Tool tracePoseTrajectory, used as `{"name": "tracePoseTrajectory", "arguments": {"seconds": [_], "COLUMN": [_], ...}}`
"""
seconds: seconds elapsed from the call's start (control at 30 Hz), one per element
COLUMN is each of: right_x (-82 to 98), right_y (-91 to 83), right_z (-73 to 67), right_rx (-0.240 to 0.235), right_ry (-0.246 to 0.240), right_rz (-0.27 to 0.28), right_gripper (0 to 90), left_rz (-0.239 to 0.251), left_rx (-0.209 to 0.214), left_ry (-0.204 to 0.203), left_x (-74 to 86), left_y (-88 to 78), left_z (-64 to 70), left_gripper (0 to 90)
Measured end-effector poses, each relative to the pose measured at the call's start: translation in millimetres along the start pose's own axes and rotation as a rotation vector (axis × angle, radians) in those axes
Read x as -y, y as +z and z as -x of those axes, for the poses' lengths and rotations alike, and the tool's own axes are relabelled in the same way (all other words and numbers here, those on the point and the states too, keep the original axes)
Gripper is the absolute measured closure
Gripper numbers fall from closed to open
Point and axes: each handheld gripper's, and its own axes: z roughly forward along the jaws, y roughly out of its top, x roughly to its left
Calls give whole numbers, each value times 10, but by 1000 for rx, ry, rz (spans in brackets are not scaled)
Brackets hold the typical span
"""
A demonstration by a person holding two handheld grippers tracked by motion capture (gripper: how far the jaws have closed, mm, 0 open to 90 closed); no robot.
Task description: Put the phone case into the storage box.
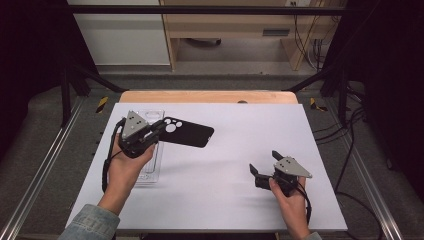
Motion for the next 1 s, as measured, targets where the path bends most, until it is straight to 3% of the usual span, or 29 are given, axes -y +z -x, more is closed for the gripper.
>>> {"name": "tracePoseTrajectory", "arguments": {"seconds": [0.2, 0.73, 1.0], "right_x": [25, 81, 83], "right_y": [-29, -40, -44], "right_z": [2, -6, -5], "right_rx": [-8, 0, -5], "right_ry": [-2, -14, -12], "right_rz": [6, 8, 17], "right_gripper": [78, 73, 71], "left_rz": [-12, 5, -3], "left_rx": [-17, -39, -76], "left_ry": [42, 71, 93], "left_x": [-86, -182, -237], "left_y": [-41, -76, -101], "left_z": [-45, -136, -252], "left_gripper": [830, 829, 829]}}
